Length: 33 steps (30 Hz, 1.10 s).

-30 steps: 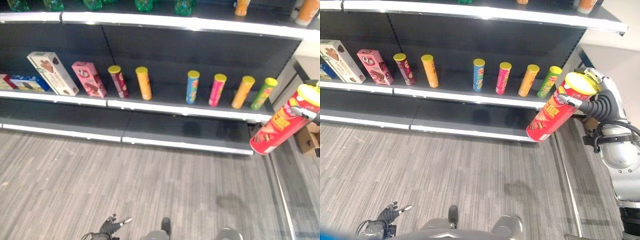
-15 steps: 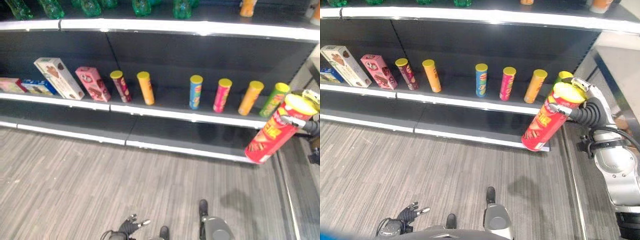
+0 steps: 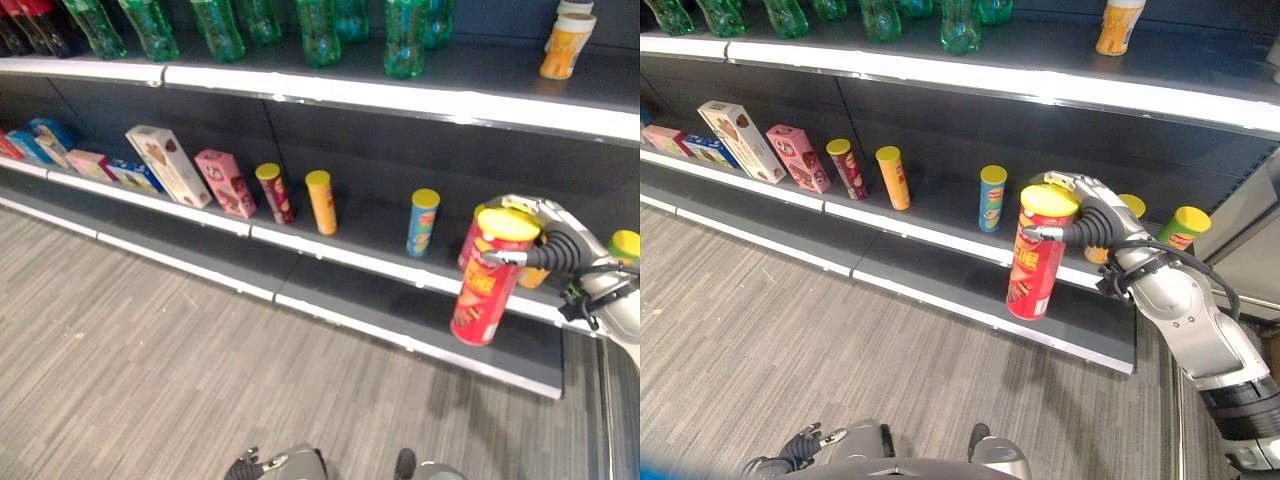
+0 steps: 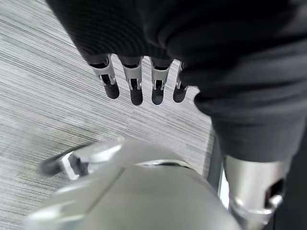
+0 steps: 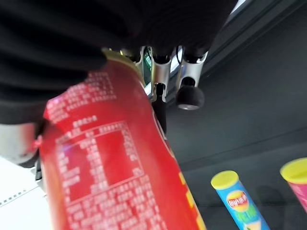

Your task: Put the goods on the table back onto the shelves and tidy them up.

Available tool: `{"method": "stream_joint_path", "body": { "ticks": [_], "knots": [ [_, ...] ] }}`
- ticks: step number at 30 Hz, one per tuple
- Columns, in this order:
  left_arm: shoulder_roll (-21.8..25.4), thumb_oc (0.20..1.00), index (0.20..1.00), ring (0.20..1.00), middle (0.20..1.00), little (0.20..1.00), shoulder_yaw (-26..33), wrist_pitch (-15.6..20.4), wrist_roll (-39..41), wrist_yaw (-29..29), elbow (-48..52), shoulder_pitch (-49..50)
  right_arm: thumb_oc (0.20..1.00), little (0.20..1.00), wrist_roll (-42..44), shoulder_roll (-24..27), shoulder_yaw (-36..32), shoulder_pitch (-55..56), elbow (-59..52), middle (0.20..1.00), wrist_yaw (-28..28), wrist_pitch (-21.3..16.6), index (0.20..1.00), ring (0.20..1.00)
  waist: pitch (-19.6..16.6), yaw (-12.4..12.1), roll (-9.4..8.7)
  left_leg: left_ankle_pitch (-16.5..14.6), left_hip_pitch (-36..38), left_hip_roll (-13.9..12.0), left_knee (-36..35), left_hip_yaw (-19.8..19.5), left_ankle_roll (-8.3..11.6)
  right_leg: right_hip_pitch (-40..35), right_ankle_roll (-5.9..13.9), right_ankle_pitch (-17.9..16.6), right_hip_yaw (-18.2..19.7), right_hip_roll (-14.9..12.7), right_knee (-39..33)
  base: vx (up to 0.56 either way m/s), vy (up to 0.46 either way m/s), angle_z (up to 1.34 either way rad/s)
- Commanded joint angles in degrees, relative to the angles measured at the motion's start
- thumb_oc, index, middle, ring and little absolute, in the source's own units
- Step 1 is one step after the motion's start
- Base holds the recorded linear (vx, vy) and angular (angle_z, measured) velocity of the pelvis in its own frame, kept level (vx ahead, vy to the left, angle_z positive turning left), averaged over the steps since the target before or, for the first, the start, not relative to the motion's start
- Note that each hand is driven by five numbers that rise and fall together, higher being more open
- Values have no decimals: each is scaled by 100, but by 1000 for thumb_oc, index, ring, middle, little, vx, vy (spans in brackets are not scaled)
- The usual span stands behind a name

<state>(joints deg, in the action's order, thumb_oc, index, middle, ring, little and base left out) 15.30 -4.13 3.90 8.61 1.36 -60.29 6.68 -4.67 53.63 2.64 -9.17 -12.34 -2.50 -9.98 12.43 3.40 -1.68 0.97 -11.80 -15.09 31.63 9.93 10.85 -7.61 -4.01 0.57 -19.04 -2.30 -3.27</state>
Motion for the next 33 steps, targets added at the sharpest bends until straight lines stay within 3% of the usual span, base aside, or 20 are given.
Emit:
{"method": "stream_joint_path", "body": {
  "ticks": [1, 4, 7, 12, 13, 15, 16, 17, 19, 21, 24, 26, 28, 29, 33],
  "knots": [
    [149, 1000, 1000, 1000, 1000, 1000, -56, 52, 171, -152, 63, -22, 200, 200, 87, 169, 87, -354, -182, 200, 162, -237, 200, 200, -13, -314, 49, 306, 723, 86, -2601, -249, -214, 99, 860, 319, 228, -86, -173, 287, 164, -7],
    [74, 1000, 1000, 1000, 1000, 1000, 19, 112, 371, -259, -110, 56, 200, 200, 92, 150, 267, -443, -78, 200, 223, -271, 200, 200, 23, -521, 79, 773, 264, -43, -3654, -1026, 118, -285, 923, 606, 618, -81, -173, 387, 202, -35],
    [55, 1000, 1000, 1000, 1000, 1000, 49, 126, 373, -264, -123, 77, 200, 200, 113, 113, 278, -436, -82, 200, 207, -261, 200, 200, 9, -580, 96, 823, 108, -79, -3663, -1110, 195, -421, 944, 696, 783, -99, -173, 314, 209, -57],
    [22, 1000, 1000, 1000, 1000, 1000, 31, 155, 247, -253, -235, 90, 200, 200, 35, -6, 276, -321, -198, 200, 108, -266, 200, 200, -143, -682, 171, 795, 233, 119, -3607, -1460, 209, -702, 1118, 780, 1165, -299, -173, 289, 303, -58],
    [51, 1000, 1000, 1000, 1000, 1000, 15, 160, 237, -245, -217, 62, 200, 200, -49, -38, 252, -258, -187, 200, 92, -233, 200, 200, -153, -681, 146, 818, 278, 167, -3536, -1371, 176, -747, 1195, 763, 1185, -431, -154, 394, 523, -80],
    [204, 1000, 1000, 1000, 1000, 1000, -81, 162, 9, -222, -150, -47, 200, 200, -270, -133, 170, -118, -228, 200, 58, -152, 200, 200, -315, -616, 22, 521, 467, 454, -3396, -954, -119, -511, 1471, 571, 1250, -957, 319, 385, 589, -38],
    [207, 1000, 1000, 1000, 1000, 1000, -80, 162, 8, -221, -149, -47, 200, 200, -271, -136, 168, -115, -231, 200, 57, -149, 200, 200, -320, -629, 8, 514, 467, 466, -3392, -935, -127, -496, 1479, 579, 1265, -975, 332, 270, 518, -3],
    [329, 1000, 1000, 1000, 1000, 1000, -114, 166, -44, -221, -64, -115, 200, 200, -333, -197, 221, -190, -233, 200, 46, -125, 200, 200, -359, -583, -21, 363, 595, 671, -3432, -775, -337, -224, 1576, 389, 1356, -1141, 740, 161, 372, -14],
    [415, 1000, 1000, 1000, 1000, 1000, -115, 163, -52, -247, 16, -154, 200, 200, -405, -260, 306, -342, -198, 200, 89, -107, 200, 200, -366, -568, -44, 255, 765, 878, -3540, -608, -540, 76, 1653, 138, 1414, -1294, 1212, 200, 479, -42],
    [502, 1000, 1000, 1000, 1000, 1000, -94, 139, -41, -294, 23, -220, 200, 200, -546, -394, 435, -559, -175, 200, 163, -70, 200, 200, -279, -517, -24, 75, 1003, 1103, -3609, -419, -782, 521, 1619, -528, 1312, -1535, 1927, 143, 365, -56],
    [487, 1000, 1000, 1000, 1000, 1000, -58, 111, -38, -328, 7, -241, 200, 200, -813, -607, 403, -507, -211, 200, 325, -65, 200, 200, -207, -449, 56, -53, 1194, 1184, -3663, -339, -861, 758, 1548, -466, 1148, -1417, 1981, 156, 208, -37],
    [425, 1000, 1000, 1000, 1000, 1000, -88, 126, -42, -362, -38, -270, 200, 200, -921, -816, 438, -637, -321, 200, 464, -38, 200, 200, -133, -413, 145, -191, 1294, 1187, -3663, -318, -839, 858, 1515, -240, 877, -1327, 1290, 163, 54, -11],
    [347, 1000, 1000, 1000, 1000, 1000, -99, 124, -8, -404, -99, -344, 200, 200, -1045, -951, 641, -814, -247, 200, 559, -18, 200, 200, 4, -334, 137, -268, 1379, 1169, -3663, -314, -798, 1207, 1575, -415, 802, -1257, 555, 147, -55, -9],
    [315, 1000, 1000, 1000, 1000, 1000, -79, 136, 38, -367, 51, -252, 200, 200, -1295, -970, 594, -705, -306, 200, 641, 41, 200, 200, -17, -377, 46, -309, 1438, 1243, -3663, -350, -785, 1000, 1617, -476, 834, -1260, 224, 161, -81, 23],
    [116, 1000, 1000, 1000, 1000, 1000, -52, 129, 76, -505, -4, -185, 200, 200, -1764, -1109, 618, -642, -443, 200, 923, 41, 200, 200, -75, -418, 59, -288, 1410, 1142, -3663, -397, -705, 794, 1614, -538, 729, -1206, 1, 111, -120, 53]
  ]
}}
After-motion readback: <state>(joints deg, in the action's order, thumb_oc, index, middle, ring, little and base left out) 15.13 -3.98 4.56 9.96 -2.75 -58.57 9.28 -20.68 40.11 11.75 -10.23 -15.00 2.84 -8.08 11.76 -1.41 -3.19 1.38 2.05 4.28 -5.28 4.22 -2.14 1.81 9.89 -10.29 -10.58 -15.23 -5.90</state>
